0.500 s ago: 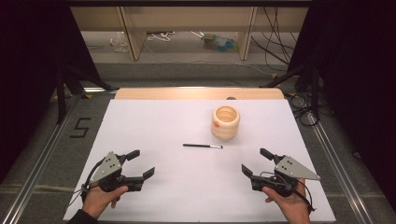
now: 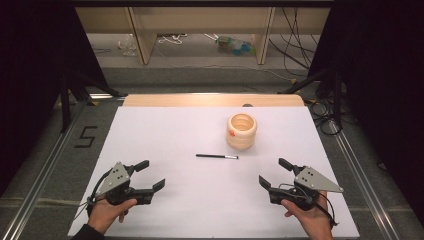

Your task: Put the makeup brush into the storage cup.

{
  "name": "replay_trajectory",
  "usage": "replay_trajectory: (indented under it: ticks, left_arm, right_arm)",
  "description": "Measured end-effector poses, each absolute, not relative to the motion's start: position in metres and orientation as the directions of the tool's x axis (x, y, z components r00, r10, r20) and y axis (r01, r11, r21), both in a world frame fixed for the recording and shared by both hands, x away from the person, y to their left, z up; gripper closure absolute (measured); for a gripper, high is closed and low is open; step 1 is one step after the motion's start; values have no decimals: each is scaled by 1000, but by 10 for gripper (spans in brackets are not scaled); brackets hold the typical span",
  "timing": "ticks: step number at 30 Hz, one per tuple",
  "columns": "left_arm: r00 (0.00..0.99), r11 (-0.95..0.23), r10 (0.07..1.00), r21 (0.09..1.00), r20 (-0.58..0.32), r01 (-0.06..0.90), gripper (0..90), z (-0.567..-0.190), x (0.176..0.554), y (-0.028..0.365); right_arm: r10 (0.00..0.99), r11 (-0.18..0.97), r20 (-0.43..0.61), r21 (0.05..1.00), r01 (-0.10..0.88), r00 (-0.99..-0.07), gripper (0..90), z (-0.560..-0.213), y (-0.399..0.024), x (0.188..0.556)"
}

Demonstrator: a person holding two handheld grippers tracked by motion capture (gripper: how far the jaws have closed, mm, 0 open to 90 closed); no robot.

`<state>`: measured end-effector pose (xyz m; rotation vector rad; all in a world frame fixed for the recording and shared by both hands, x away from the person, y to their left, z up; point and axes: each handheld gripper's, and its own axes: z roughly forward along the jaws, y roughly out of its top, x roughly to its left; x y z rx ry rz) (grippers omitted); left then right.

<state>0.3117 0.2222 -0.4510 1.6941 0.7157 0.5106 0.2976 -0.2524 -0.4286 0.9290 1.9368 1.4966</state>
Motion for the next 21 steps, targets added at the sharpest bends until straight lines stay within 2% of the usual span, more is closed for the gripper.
replay_trajectory:
  ticks: [21]
  left_arm:
    - [734, -162, 678, 967, -36, 197, 157, -443, 331, 209]
  right_arm:
    - [778, 146, 22, 966, 214, -628, 157, -432, -254, 301]
